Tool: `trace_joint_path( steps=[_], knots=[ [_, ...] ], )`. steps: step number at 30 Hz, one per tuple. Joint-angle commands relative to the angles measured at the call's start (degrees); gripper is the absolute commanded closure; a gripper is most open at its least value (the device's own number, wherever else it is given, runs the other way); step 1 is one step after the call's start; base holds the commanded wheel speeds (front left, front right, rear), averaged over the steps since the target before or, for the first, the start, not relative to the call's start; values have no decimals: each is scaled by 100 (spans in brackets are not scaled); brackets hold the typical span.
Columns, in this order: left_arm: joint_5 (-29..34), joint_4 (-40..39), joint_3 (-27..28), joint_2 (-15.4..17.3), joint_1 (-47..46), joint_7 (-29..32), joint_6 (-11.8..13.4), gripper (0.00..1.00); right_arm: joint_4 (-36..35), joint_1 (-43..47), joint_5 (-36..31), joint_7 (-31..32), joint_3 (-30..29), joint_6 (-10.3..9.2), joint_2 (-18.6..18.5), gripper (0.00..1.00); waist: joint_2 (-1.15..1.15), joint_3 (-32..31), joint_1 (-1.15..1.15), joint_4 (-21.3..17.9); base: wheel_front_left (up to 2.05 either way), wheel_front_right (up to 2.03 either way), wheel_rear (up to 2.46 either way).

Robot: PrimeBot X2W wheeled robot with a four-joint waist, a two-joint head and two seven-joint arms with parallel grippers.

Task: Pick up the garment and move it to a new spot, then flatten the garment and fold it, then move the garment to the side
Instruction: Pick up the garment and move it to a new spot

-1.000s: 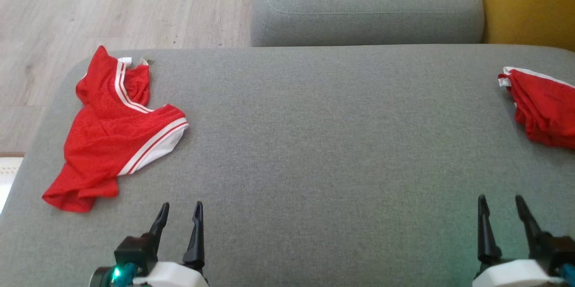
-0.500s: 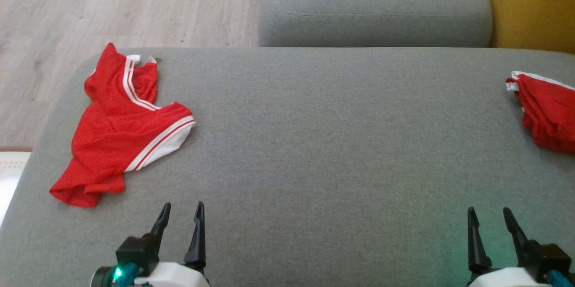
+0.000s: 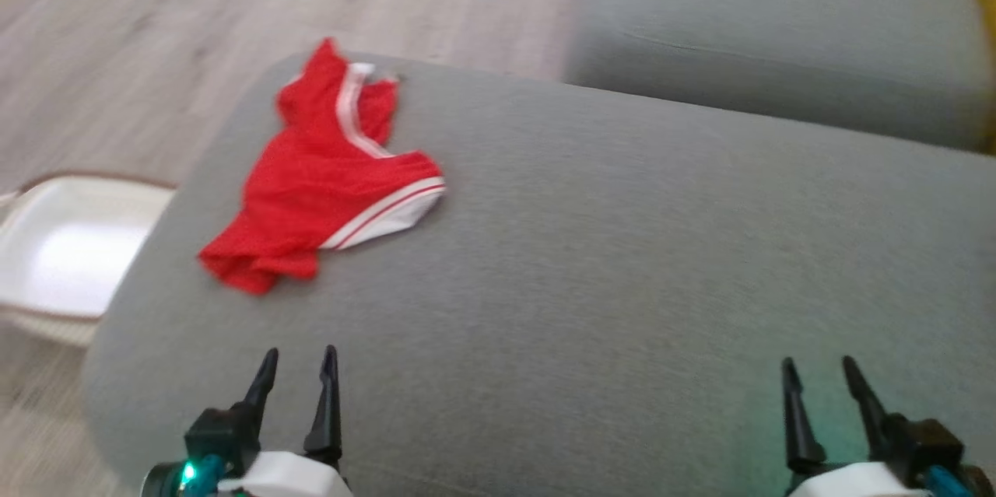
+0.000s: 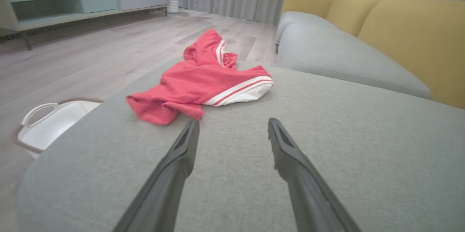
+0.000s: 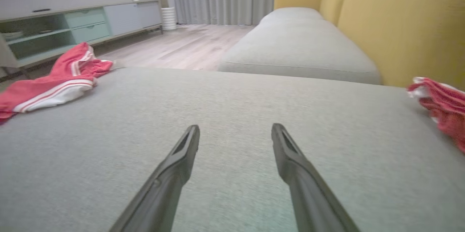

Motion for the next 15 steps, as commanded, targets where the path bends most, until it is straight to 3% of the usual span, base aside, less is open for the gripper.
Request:
trace_joint_path(
  steps=[1, 7, 11, 15],
  knots=[
    [35, -204, 238, -18, -167, -70, 0, 0, -162, -311, 76, -77, 254, 39, -60, 0, 0, -31, 0, 523, 0, 0, 0],
    [24, -274, 363, -20, -84, -70, -22, 0, -90, -446, 100, -78, 548, 39, -60, 0, 0, 54, 0, 783, 0, 0, 0],
    [-1, -336, 393, -21, -129, -70, -13, 0, -102, -529, 59, -78, 606, 39, -60, 0, 0, 197, 0, 757, 0, 0, 0],
    [-120, -486, 505, -24, -410, -70, -8, 0, -224, -756, -130, -33, 597, 39, -60, 0, 0, 723, 0, 579, 0, 0, 0]
  ],
)
